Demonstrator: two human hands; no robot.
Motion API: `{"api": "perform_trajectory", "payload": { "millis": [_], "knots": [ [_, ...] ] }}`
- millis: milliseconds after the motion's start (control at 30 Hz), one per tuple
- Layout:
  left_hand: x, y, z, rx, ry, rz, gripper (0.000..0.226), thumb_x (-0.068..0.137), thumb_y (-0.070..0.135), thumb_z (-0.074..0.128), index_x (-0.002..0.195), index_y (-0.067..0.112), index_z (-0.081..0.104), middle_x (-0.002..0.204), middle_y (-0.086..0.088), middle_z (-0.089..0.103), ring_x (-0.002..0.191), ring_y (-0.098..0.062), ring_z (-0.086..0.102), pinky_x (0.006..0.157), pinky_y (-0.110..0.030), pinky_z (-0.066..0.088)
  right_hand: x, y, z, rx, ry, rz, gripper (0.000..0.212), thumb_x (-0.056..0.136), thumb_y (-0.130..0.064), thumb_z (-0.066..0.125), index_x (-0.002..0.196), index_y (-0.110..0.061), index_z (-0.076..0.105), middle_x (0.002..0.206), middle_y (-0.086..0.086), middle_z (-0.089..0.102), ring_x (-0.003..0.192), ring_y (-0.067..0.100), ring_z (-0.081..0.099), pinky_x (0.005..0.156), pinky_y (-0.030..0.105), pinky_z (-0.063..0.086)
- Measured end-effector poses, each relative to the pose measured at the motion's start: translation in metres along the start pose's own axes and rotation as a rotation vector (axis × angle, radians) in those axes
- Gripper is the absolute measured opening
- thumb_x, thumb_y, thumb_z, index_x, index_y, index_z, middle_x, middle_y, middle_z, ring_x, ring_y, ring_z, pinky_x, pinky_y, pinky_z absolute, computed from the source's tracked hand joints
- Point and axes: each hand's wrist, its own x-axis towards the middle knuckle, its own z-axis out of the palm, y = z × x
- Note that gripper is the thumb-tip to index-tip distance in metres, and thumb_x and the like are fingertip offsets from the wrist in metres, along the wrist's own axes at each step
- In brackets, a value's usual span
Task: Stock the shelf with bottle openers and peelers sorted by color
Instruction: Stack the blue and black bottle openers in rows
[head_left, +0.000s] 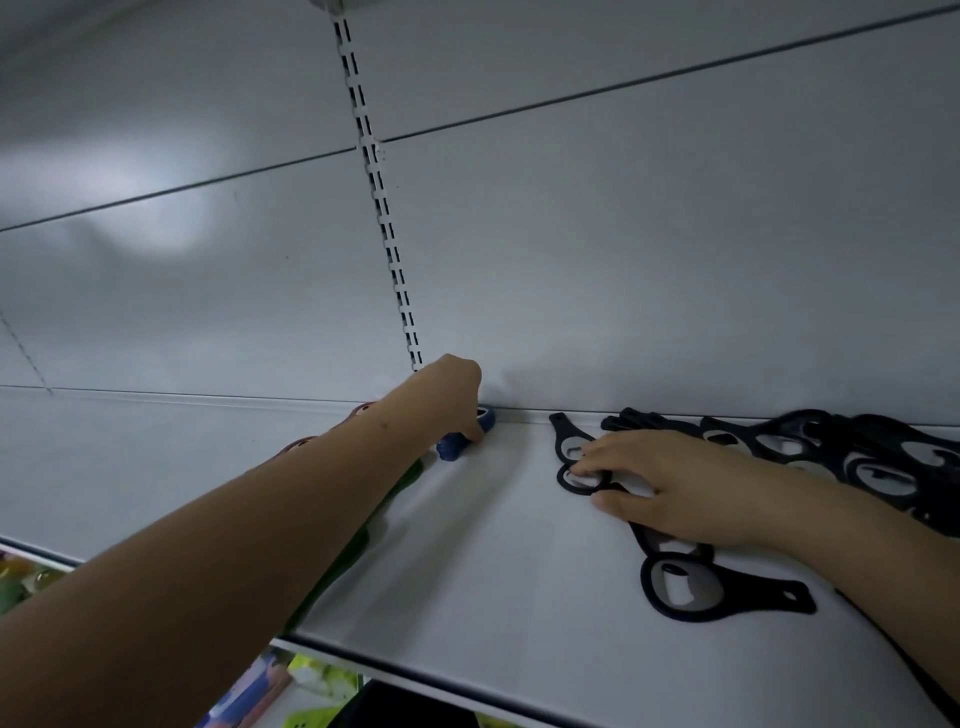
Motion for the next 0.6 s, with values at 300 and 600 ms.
{"api": "perform_trajectory", "payload": {
  "millis": [300, 600],
  "knots": [
    [-0.032, 0.034, -0.05, -0.118, -0.02, 0.267, 0.039, 0.081, 0.049, 0.075, 0.11, 0.028, 0.06, 0.102, 0.011, 0.059, 0.099, -0.012, 0.058, 0.09, -0.032, 0.048, 0.002, 0.005, -0.016, 0.136, 0.161, 0.128, 0.011, 0.096, -0.031, 0.058, 0.106, -0.031, 0.063, 0.113, -0.014, 0.054, 0.1, 0.003, 0.058, 0.09, 0.026, 0.049],
    [-0.03, 0.058, 0.017, -0.42, -0.104, 0.465, 0.053, 0.083, 0.056, 0.069, 0.133, 0.051, 0.052, 0.123, 0.009, 0.045, 0.113, -0.013, 0.053, 0.104, -0.037, 0.043, -0.007, 0.038, -0.021, -0.107, 0.09, 0.451, 0.055, 0.088, -0.054, 0.062, 0.135, -0.028, 0.052, 0.122, -0.001, 0.053, 0.115, 0.019, 0.05, 0.092, 0.037, 0.046]
  ]
}}
